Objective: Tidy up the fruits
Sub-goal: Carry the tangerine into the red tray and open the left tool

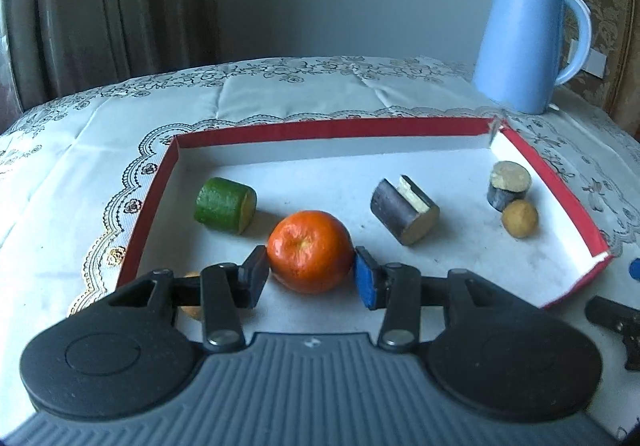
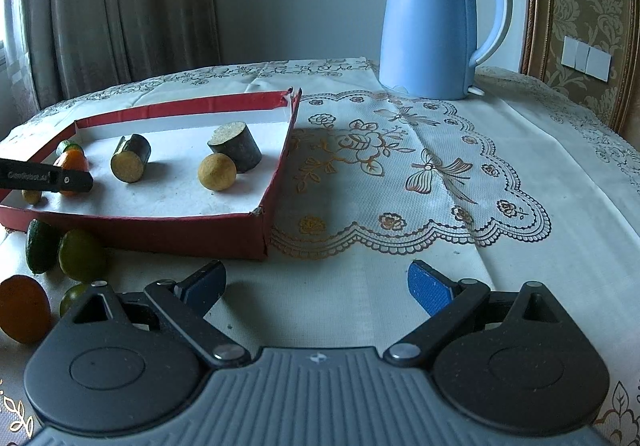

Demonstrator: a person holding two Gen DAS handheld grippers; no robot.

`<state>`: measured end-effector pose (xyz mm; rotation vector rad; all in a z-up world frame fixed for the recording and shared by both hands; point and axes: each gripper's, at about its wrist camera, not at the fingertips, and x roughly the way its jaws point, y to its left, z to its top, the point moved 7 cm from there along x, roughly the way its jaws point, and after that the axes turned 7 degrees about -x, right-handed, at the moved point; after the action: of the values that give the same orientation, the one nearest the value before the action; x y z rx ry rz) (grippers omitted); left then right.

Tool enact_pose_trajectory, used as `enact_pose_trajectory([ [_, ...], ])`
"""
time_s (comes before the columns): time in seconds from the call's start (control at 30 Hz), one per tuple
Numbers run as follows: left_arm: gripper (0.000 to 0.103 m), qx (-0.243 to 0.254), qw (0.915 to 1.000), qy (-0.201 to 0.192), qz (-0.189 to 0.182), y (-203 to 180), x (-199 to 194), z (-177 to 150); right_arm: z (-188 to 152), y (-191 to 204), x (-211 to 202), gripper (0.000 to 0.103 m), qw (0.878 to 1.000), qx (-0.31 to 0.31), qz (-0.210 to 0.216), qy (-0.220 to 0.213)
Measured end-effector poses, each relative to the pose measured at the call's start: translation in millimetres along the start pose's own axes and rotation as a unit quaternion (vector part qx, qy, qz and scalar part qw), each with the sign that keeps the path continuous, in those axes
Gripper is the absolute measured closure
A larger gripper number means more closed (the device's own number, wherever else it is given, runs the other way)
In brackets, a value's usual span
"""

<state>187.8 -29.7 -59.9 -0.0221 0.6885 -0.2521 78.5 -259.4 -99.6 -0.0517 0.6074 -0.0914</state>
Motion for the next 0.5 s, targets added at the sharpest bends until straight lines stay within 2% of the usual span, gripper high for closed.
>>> enact_pose_trajectory([
  [0.07,0.058,0.000,1.0000,-0.001,-0.009,1.2,-7.3,-2.6,-0.7,0.3,0.5,0.005,1.000,0.000,0.001,0.000],
  [0.2,0.033,-0.001,0.9994,-0.031,-0.012,4.9,-36.7,-4.1,-0.8,0.3,0.2,0.005,1.000,0.000,0.000,0.000],
  [0.27,0.028,-0.002,0.9988,-0.047,-0.014,7.4,-54.0,-5.4,-0.9,0.8,0.2,0.005,1.000,-0.001,0.000,0.001],
  [0.5,0.023,-0.020,0.9971,-0.073,-0.003,26.6,-102.3,-35.4,-0.9,0.9,-0.1,0.005,1.000,-0.001,0.000,0.001],
])
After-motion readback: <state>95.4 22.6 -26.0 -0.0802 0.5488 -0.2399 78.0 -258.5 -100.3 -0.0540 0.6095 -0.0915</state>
